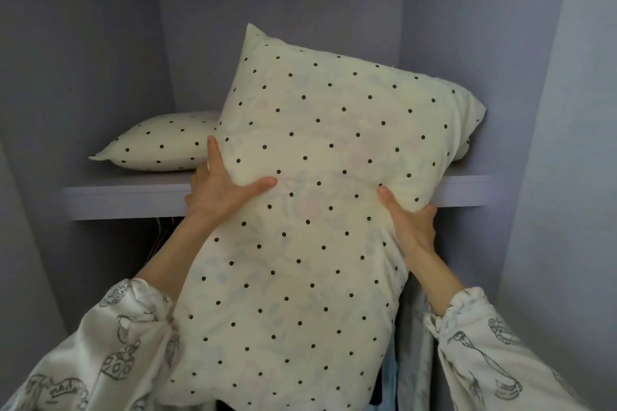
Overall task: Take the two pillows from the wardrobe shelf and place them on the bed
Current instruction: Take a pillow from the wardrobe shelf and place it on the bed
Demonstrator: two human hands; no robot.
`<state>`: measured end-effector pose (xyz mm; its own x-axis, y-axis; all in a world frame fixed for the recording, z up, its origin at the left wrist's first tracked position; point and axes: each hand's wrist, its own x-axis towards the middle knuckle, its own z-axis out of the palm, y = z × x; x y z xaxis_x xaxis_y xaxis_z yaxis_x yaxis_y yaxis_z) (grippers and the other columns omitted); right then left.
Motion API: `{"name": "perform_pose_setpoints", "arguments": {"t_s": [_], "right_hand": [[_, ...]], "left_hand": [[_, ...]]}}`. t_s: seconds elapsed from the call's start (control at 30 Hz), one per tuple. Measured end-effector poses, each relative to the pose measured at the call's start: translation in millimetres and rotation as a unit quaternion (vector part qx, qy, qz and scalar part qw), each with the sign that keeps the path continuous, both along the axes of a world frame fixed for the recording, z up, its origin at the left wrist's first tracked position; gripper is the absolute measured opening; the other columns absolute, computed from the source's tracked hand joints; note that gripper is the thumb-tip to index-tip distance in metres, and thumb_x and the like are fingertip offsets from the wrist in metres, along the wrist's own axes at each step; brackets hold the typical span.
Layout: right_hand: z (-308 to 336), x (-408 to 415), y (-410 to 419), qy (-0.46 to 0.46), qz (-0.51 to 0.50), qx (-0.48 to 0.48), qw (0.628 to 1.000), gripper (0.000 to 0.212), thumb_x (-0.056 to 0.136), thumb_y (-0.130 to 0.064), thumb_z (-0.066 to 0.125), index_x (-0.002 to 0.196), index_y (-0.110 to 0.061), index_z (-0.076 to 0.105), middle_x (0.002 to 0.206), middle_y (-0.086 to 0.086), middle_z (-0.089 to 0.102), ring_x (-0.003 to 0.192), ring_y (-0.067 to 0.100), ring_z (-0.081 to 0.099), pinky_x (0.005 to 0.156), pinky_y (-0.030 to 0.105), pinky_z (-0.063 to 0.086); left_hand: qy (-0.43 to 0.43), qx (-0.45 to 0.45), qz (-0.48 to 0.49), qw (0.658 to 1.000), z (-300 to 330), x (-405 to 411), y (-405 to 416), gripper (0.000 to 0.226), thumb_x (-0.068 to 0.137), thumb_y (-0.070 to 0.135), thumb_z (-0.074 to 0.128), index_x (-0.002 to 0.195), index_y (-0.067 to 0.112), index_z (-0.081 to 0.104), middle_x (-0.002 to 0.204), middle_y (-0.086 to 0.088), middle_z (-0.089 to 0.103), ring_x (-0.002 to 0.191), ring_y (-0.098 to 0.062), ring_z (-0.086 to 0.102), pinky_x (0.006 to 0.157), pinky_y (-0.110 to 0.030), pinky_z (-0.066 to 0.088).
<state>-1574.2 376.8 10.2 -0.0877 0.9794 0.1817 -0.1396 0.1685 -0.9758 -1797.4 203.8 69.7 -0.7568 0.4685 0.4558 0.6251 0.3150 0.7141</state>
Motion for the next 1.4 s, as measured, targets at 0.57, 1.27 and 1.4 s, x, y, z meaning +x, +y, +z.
{"name": "perform_pose_setpoints", "arguments": {"t_s": [0.57,1.27,1.4], "right_hand": [[-19,88,-144,-0.018,-0.057,0.17,0.984,0.086,0.069,-0.043,0.077,0.138,-0.023,0.032,0.134,-0.006,0.048,0.121,0.011,0.047,0.1,0.031,0.038],[-142,344,-427,-0.157,-0.262,0.11,0.946,0.078,0.073,-0.034,0.075,0.137,-0.039,0.031,0.131,-0.017,0.049,0.124,0.009,0.044,0.099,0.037,0.041],[-172,405,-478,-0.168,-0.305,0.083,0.934,0.075,0.072,-0.035,0.075,0.135,-0.036,0.035,0.128,-0.021,0.05,0.116,-0.006,0.047,0.087,0.015,0.04]], "left_hand": [[-0.027,0.146,-0.134,0.98,-48,60,-94,0.121,0.046,0.059,0.081,0.143,0.033,0.013,0.145,-0.004,0.035,0.133,-0.025,0.034,0.107,-0.052,0.034],[-0.14,-0.005,-0.36,0.922,-201,281,-232,0.111,0.052,0.054,0.081,0.139,0.042,0.013,0.136,-0.005,0.035,0.128,-0.025,0.033,0.101,-0.046,0.034],[-0.16,-0.072,-0.388,0.905,-237,350,-247,0.112,0.05,0.06,0.08,0.136,0.046,0.011,0.142,-0.004,0.03,0.131,-0.028,0.032,0.103,-0.052,0.032]]}}
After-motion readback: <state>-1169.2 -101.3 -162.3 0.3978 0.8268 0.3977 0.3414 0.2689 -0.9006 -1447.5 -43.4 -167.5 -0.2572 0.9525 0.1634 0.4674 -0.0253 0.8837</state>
